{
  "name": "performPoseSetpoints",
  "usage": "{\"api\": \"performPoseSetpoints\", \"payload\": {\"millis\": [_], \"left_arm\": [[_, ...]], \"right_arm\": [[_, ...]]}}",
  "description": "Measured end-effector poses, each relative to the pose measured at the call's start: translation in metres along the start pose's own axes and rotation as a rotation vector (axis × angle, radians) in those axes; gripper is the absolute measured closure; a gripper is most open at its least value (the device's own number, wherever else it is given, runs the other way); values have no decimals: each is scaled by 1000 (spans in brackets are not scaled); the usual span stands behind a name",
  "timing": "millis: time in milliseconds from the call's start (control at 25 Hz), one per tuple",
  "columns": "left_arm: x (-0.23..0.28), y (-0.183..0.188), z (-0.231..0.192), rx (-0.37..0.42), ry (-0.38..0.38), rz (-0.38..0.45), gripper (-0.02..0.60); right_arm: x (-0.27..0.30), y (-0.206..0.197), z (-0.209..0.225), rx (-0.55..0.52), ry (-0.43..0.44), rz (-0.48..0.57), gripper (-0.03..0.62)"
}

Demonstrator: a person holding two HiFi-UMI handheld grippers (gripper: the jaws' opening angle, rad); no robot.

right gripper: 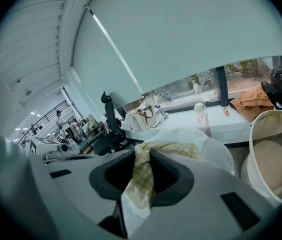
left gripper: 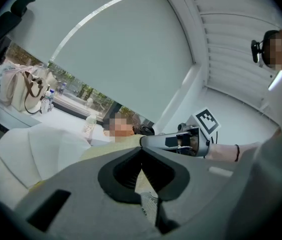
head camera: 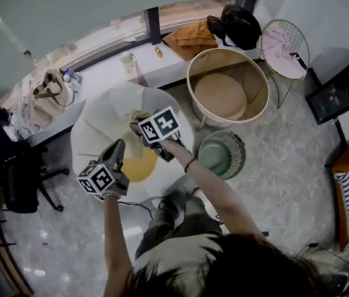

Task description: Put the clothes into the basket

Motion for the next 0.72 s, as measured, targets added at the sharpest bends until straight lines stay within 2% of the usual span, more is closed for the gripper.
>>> {"api": "performPoseSetpoints", "payload": {"millis": [720], "left_arm": [[67,-28,90,64,-91,-60,571]], "right_arm": [[-101,-27,64,65,-65,51,507]]}}
Point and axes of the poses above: the fingertips, and each gripper's own axes: x forward along the fingers, z to its right, y out of its top, the point moved 9 cm from there along -x, backward along the fingers, and after that the axes turned 2 degrees about z, right-handed, at the moved point
